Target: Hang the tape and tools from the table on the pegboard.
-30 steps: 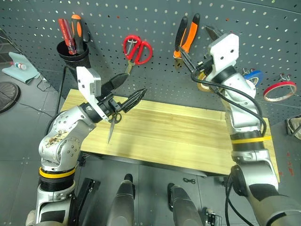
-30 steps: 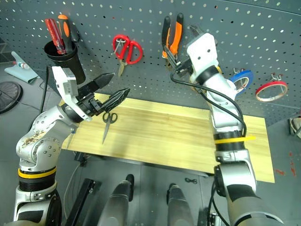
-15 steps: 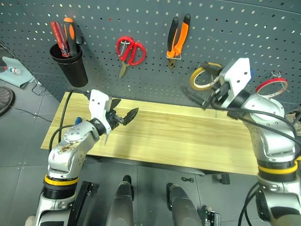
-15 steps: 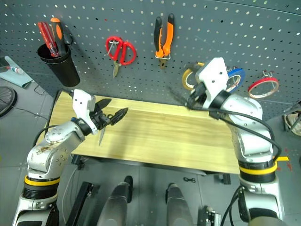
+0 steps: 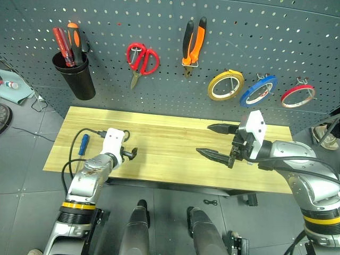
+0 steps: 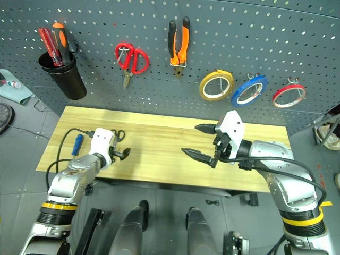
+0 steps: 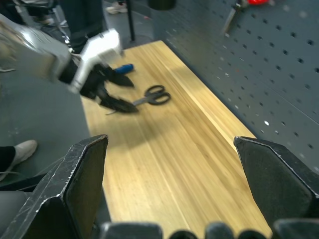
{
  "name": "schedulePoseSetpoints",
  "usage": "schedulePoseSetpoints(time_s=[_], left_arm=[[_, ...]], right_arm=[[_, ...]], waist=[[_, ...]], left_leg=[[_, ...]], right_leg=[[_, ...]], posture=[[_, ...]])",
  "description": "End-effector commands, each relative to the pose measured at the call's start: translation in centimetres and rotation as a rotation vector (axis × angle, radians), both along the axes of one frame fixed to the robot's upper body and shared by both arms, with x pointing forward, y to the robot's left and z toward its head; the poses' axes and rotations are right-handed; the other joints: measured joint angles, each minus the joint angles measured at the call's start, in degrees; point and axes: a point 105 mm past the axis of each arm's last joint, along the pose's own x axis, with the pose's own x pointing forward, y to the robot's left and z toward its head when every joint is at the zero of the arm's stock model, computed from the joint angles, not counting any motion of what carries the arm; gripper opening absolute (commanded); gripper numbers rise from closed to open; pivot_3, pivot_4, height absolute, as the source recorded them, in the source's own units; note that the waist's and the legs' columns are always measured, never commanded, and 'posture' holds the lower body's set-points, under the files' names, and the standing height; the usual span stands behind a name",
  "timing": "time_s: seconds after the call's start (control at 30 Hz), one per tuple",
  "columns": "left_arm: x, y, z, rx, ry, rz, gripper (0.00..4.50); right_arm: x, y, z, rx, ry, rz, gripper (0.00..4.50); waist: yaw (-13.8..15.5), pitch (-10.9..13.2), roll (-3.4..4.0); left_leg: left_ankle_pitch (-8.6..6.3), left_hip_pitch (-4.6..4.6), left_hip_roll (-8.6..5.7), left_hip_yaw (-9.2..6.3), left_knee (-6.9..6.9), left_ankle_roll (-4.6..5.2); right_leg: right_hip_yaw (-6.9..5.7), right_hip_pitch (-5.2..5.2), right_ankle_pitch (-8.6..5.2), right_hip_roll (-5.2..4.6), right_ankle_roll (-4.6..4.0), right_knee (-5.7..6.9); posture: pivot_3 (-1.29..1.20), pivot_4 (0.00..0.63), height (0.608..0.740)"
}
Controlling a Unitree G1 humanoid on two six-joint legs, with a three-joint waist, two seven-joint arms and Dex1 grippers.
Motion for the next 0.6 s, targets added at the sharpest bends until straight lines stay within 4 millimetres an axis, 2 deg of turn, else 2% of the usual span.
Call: schedulePoseSetpoints(time_s=[0.03, 0.17, 0.3, 0.57, 0.6], left_arm=[[1.0, 1.2, 0.3, 0.035, -0.018, 0.073, 4.5], [1.6, 2.2, -0.2, 0.051, 0.0, 0.122, 4.5], [2.1, 3.5, -0.9, 0.03, 0.033, 0.185, 4.5], [2.8, 2.6, -3.7, -0.075, 0.123, 0.168, 4.5], [2.8, 2.9, -3.9, -0.073, 0.133, 0.184, 4.24]], right_arm=[[-1.4, 1.4, 0.4, 0.008, -0.028, 0.093, 4.48], [-1.8, 2.0, -0.1, -0.009, -0.014, 0.134, 4.48], [-1.2, 2.4, 0.4, 0.013, -0.027, 0.125, 4.48], [-1.0, 2.6, 1.1, 0.011, -0.051, 0.122, 4.48], [-1.0, 2.6, 1.1, 0.009, -0.052, 0.122, 4.5]], waist=[[-0.1, 0.0, 0.0], [-0.3, 0.0, -0.04], [-0.5, -0.1, -0.06], [-0.9, -0.3, -0.18], [-0.9, -0.5, -0.18]], left_leg=[[0.0, 0.0, 0.0, 0.0, 0.01, 0.0], [0.0, 0.03, -0.01, 0.0, 0.03, 0.0], [0.01, 0.04, 0.0, -0.02, 0.04, 0.0], [0.02, 0.07, 0.01, -0.02, 0.07, 0.02], [0.02, 0.07, 0.02, -0.02, 0.07, 0.02]], right_leg=[[0.0, 0.01, 0.0, 0.0, 0.0, 0.0], [-0.01, 0.11, 0.02, -0.02, -0.04, -0.04], [-0.07, 0.12, 0.03, -0.02, -0.05, 0.01], [-0.2, 0.32, 0.05, -0.07, -0.02, -0.03], [-0.24, 0.32, 0.05, -0.07, -0.02, -0.03]], posture=[[-0.01, 0.257, 0.74], [-0.02, 0.256, 0.74], [-0.02, 0.254, 0.74], [-0.03, 0.252, 0.74], [-0.03, 0.252, 0.74]])
